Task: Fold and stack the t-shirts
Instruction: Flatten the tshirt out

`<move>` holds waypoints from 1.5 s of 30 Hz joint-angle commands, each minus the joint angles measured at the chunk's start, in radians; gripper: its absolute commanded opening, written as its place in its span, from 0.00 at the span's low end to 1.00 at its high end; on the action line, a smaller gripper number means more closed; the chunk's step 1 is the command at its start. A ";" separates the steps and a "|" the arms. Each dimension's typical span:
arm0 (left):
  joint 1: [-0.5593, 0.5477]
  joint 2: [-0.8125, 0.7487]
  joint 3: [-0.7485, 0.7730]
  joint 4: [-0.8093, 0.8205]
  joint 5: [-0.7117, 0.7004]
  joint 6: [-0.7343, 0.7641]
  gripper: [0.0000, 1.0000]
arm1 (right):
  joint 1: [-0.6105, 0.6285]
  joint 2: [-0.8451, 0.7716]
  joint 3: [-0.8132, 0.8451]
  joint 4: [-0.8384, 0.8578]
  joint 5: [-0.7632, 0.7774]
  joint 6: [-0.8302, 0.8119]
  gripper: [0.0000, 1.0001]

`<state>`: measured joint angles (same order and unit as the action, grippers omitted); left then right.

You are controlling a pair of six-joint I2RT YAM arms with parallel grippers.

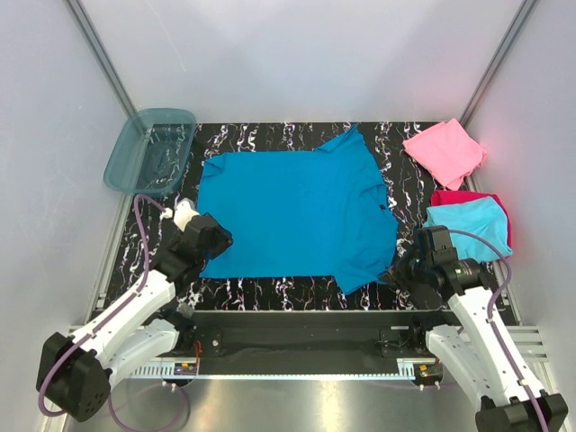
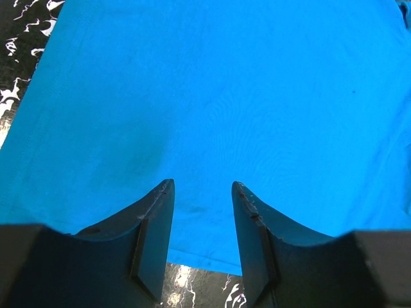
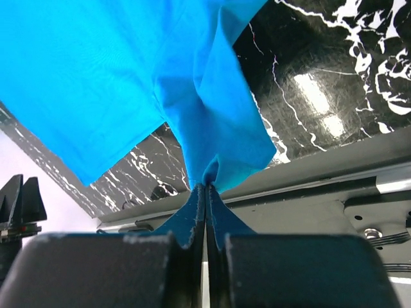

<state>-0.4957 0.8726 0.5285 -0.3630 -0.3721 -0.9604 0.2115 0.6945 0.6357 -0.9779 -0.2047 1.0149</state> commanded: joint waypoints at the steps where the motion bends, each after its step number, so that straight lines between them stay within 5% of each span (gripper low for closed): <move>1: 0.003 -0.007 -0.002 0.045 0.013 0.002 0.45 | 0.005 -0.033 0.053 -0.045 -0.018 0.001 0.06; 3: 0.003 -0.014 -0.004 0.038 0.013 0.003 0.45 | 0.006 -0.041 0.062 -0.054 0.017 -0.013 0.20; 9: 0.003 -0.033 0.004 0.006 0.001 0.009 0.45 | 0.005 -0.030 0.081 -0.048 0.036 -0.044 0.34; 17: 0.002 -0.047 -0.004 -0.033 -0.005 0.009 0.45 | 0.005 0.049 0.122 0.018 0.198 -0.159 0.35; 29: 0.003 -0.133 -0.016 -0.132 -0.044 0.003 0.45 | 0.003 0.511 0.142 0.311 0.320 -0.246 0.33; 45: 0.003 -0.119 0.007 -0.148 -0.059 0.006 0.45 | -0.003 0.534 0.088 0.306 0.284 -0.298 0.30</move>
<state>-0.4957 0.7586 0.4946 -0.5289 -0.4011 -0.9611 0.2111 1.2263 0.7250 -0.6754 0.0673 0.7483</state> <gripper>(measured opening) 0.455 0.305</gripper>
